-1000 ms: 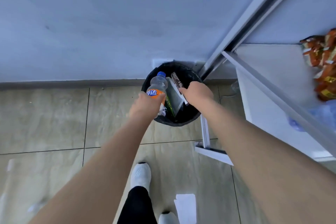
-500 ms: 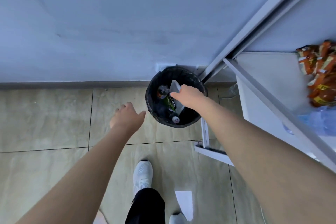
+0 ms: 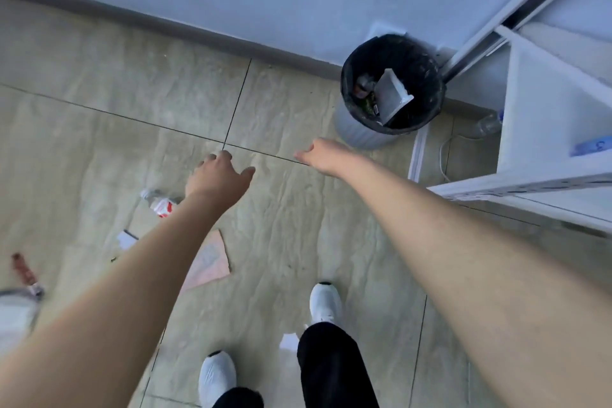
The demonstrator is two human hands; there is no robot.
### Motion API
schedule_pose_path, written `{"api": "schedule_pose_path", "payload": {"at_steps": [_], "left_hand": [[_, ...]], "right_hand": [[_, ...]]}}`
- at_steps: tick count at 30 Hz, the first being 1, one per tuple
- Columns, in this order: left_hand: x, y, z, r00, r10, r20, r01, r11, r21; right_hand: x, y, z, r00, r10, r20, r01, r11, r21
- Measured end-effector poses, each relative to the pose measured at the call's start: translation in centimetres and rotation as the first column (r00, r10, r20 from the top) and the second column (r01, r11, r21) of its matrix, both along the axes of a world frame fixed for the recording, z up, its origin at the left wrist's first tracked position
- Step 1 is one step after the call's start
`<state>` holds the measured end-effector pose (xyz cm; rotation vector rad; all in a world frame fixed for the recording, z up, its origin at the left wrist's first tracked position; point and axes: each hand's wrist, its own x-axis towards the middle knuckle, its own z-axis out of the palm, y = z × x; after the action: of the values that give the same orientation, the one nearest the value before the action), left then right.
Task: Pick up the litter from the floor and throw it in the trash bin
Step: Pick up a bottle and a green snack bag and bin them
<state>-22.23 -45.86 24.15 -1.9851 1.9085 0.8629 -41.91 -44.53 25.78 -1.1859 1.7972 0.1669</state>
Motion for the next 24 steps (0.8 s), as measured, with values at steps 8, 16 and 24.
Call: {"api": "schedule_pose_path", "payload": {"at_steps": [8,16,24], "left_hand": [[17.4,9.8,-2.7,0.997,0.057,0.056,-0.059,0.998,0.027],[33.8,20.3,-4.5,0.990,0.101,0.102,-0.113,0.986,0.119],[39.0,24.5,-10.3,0.922,0.380,0.076,-0.387,0.892,0.235]], "right_hand": [[15.4,8.2,-3.0,0.998,0.055,-0.011,-0.054,0.997,0.051],[29.7,15.8,-5.3,0.994,0.103,0.028,-0.105,0.992,0.071],[36.7,19.7,-11.5,0.989,0.143,0.048,-0.149,0.977,0.154]]}}
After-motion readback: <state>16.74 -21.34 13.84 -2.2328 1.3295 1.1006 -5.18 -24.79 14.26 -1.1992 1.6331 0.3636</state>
